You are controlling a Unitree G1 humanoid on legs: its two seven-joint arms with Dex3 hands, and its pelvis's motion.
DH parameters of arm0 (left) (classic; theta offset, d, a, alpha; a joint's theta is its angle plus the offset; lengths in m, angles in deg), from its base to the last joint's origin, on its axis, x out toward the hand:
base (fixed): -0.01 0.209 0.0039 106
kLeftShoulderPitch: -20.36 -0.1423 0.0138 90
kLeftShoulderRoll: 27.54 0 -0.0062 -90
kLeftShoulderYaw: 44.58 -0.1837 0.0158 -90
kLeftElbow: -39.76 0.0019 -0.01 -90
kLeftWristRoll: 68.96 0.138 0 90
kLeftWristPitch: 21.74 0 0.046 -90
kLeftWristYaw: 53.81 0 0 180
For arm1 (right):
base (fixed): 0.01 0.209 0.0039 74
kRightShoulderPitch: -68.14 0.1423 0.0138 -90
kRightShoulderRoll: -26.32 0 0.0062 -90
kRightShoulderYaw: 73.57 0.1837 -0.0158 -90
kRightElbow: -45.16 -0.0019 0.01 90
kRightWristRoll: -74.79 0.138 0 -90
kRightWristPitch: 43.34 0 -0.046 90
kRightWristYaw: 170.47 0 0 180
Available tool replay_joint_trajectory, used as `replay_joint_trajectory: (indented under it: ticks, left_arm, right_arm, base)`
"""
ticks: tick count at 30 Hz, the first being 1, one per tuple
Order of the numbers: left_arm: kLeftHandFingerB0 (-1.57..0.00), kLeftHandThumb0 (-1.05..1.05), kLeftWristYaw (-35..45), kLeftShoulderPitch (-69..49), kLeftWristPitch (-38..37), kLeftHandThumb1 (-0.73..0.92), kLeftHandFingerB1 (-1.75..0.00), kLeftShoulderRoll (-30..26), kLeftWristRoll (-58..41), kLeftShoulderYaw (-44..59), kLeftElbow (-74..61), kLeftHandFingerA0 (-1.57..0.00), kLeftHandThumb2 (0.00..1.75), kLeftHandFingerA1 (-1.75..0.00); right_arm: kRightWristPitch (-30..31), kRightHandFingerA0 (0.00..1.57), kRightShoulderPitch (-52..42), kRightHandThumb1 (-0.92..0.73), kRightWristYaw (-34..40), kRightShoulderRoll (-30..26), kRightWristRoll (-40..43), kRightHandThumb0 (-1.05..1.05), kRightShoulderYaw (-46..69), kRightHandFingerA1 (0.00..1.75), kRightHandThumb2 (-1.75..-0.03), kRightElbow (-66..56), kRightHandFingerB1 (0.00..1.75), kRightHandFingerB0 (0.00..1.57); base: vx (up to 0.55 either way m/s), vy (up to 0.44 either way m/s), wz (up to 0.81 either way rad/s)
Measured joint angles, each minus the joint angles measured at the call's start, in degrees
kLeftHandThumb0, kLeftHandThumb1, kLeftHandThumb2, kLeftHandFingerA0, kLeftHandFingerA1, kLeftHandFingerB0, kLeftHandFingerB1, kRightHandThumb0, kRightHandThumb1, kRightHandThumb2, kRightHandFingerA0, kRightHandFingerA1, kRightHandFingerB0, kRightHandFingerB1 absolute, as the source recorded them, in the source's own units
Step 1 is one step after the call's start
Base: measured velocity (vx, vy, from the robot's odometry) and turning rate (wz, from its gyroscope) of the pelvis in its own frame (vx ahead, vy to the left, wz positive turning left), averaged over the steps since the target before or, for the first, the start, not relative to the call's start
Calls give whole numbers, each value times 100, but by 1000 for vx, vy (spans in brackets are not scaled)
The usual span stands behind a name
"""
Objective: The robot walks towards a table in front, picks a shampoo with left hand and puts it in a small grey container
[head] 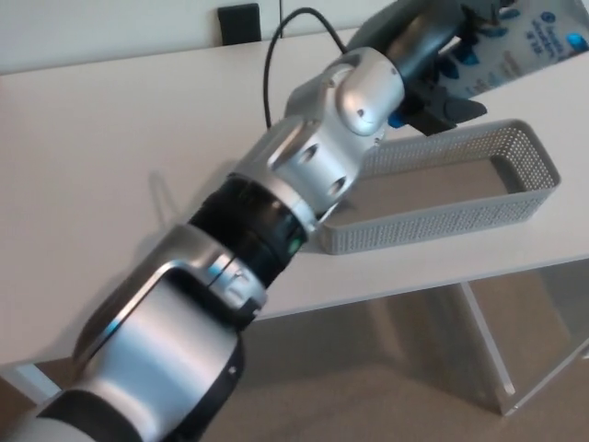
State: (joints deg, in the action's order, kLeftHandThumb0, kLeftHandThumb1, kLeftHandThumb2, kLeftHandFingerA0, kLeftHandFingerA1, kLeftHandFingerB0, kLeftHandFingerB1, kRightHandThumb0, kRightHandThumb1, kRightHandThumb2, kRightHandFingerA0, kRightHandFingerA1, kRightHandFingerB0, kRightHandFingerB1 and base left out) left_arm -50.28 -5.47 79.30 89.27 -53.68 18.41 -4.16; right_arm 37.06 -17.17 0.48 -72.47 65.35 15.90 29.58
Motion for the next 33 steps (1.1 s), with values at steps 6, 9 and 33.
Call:
replay_joint_trajectory:
  ticks: [6, 9, 33]
  left_arm:
    - [-68, -21, -226, 383, -175, 78, -126, 325, 176, -21, 1026, -93, 71, -128]
    - [-65, -21, -305, 408, -269, 81, -115, 408, 214, 16, 1169, -92, 67, -129]
    - [0, -87, -188, 547, 288, 43, -4, 443, 404, 160, 1534, 0, 86, 0]
  right_arm:
    - [-2, 71, 59, -45, 21, 0, -11, -38, -45, 64, -84, -73, 53, 47]
    - [-5, 69, 111, -46, 22, -1, -23, -40, -76, 62, -83, -103, 52, 47]
    - [-12, 73, 299, -58, -24, -4, -23, -39, -99, 43, -57, -148, 39, 59]
  base:
    - [0, 0, 0]
    - [0, 0, 0]
    - [0, 0, 0]
